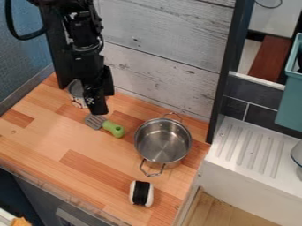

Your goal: Move the sushi from below the silver pot to the left lower side of the table

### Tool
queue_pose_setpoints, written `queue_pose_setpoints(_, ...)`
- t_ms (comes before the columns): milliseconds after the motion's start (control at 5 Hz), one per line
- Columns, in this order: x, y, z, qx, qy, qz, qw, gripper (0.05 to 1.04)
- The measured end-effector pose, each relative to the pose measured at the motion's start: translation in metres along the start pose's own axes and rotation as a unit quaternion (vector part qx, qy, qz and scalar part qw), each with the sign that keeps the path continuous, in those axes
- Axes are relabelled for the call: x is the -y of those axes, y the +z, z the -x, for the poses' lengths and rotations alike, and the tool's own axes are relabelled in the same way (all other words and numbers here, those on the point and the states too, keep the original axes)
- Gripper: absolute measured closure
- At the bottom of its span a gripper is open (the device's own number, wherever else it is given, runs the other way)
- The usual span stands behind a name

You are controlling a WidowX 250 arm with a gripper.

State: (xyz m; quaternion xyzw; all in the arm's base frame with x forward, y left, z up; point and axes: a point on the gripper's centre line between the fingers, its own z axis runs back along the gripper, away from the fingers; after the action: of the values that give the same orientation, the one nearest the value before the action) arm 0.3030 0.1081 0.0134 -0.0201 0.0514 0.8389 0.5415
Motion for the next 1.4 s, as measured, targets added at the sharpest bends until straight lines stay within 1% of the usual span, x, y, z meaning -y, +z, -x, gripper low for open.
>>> queue_pose_setpoints(200, -0.003, -0.013, -0.002, 0.004, 0.0, -0.018, 0.9998, 0.083)
queue_pose_setpoints(400, -0.002, -0.022, 0.001, 0.051, -0.058, -0.018, 0.9968, 0.083)
queue_pose_setpoints(600, -0.004, -0.038, 0.008, 0.103, -0.121, -0.03, 0.9869, 0.083)
queue_pose_setpoints(800, 0.002, -0.042, 0.01, 0.116, -0.153, -0.01, 0.9814, 0.083)
queue_pose_setpoints(1000, 0.002, -0.06, 0.012, 0.122, -0.177, -0.017, 0.9764, 0.083)
queue_pose_setpoints(1200, 0.007, -0.071, 0.015, 0.119, -0.186, -0.016, 0.9751, 0.083)
queue_pose_setpoints(1400, 0.01, -0.072, 0.018, 0.109, -0.203, -0.019, 0.9728, 0.133)
